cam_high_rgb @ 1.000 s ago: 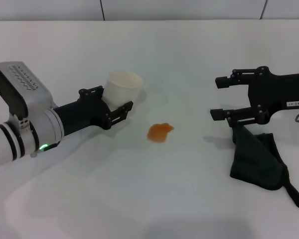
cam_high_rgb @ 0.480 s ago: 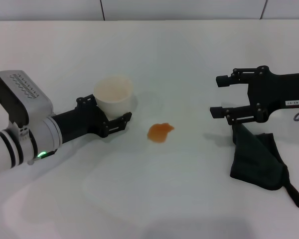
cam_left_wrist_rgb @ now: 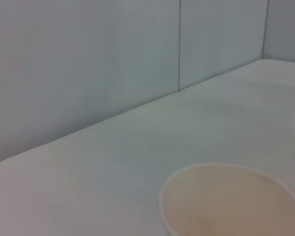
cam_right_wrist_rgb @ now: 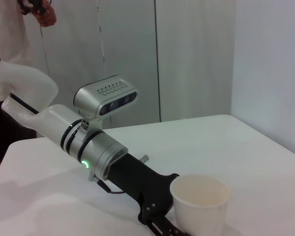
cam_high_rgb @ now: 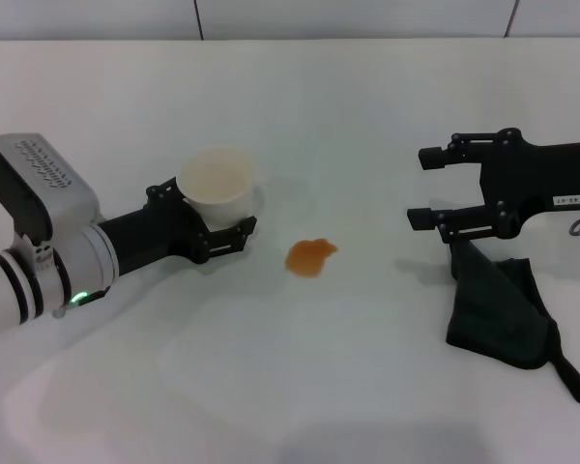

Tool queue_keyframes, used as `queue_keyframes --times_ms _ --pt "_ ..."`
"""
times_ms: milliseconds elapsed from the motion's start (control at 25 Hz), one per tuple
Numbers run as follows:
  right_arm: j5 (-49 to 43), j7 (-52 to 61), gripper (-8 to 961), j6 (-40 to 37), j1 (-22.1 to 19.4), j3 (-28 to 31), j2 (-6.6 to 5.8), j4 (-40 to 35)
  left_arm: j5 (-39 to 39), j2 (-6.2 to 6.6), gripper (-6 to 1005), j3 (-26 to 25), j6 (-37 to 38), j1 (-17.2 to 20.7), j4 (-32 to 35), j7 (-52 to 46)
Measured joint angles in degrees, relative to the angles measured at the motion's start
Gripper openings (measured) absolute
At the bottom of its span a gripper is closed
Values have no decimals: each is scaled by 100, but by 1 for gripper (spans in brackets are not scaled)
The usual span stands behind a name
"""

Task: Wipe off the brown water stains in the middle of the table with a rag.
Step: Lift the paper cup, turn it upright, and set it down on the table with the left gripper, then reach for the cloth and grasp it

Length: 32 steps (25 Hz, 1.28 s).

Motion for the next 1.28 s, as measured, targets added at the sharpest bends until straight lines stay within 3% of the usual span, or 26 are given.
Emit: queue_keyframes --times_ms 760,1040,1080,1280 --pt "-10 0 780 -26 -6 -3 0 -24 -265 4 876 -39 533 554 68 62" --pt "15 146 779 22 -26 10 -5 -100 -302 39 875 -29 1414 1124 696 -83" --pt "-16 234 779 63 -26 11 -18 -136 -293 49 875 -28 1708 1370 988 -274" --pt "-615 1173 779 217 -29 -21 -109 -666 -169 57 875 -23 2165 1849 1733 -796"
